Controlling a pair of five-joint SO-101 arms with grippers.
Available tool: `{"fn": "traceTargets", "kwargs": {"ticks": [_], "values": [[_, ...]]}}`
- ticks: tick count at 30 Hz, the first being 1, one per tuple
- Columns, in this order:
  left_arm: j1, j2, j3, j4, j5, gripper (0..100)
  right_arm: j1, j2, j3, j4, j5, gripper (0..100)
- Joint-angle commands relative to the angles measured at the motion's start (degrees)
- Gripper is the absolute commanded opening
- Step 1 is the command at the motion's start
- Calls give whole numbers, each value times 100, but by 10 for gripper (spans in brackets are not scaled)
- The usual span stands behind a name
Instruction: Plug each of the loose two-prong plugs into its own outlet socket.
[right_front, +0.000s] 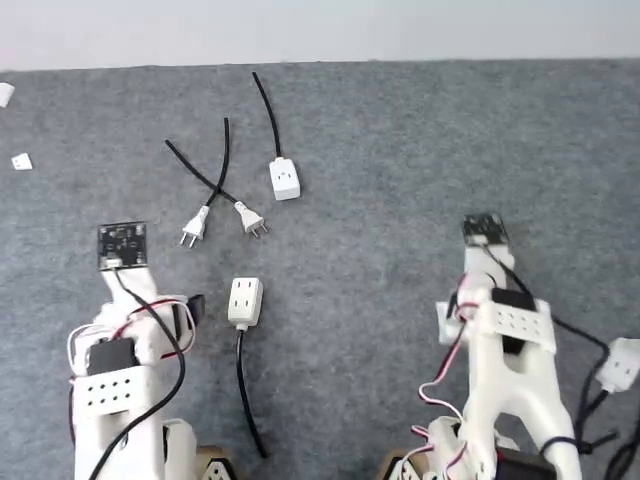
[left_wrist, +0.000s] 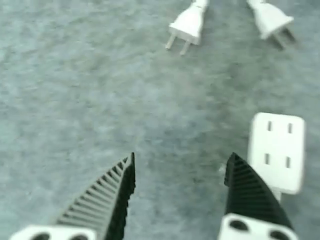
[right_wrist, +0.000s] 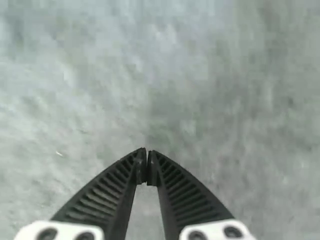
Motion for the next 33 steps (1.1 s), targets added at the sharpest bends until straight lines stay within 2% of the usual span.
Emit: {"fn": "traceTargets", "kwargs": {"ticks": [1,7,11,17,21,24,28,30,33], "values": [[-229,-114,-84,-149,-88,275,-505,22,-914,171,44,15],[-853,-114,-198,-457,492,275,-1666,998,-2919,1209,-202,16],[-1073,123,-338,-580,554,275,-2431,2132,-4448,1710,-396,16],[-1591,1881,-1270,-976,563,275,-3732,3301,-6154,2404,-879,12],[-1873,3112,-2202,-967,1046,275,-4497,3398,-6567,2264,-949,13],[-1881,3692,-2607,-967,1266,275,-4699,3477,-6620,1604,-932,16],[-1873,3982,-2791,-967,1266,275,-4602,4171,-7051,778,-958,17],[-1855,3982,-2782,-967,1266,275,-4541,4760,-7613,673,-993,17],[-1855,4000,-2791,-967,1266,275,-4541,5754,-8747,725,-1468,17]]}}
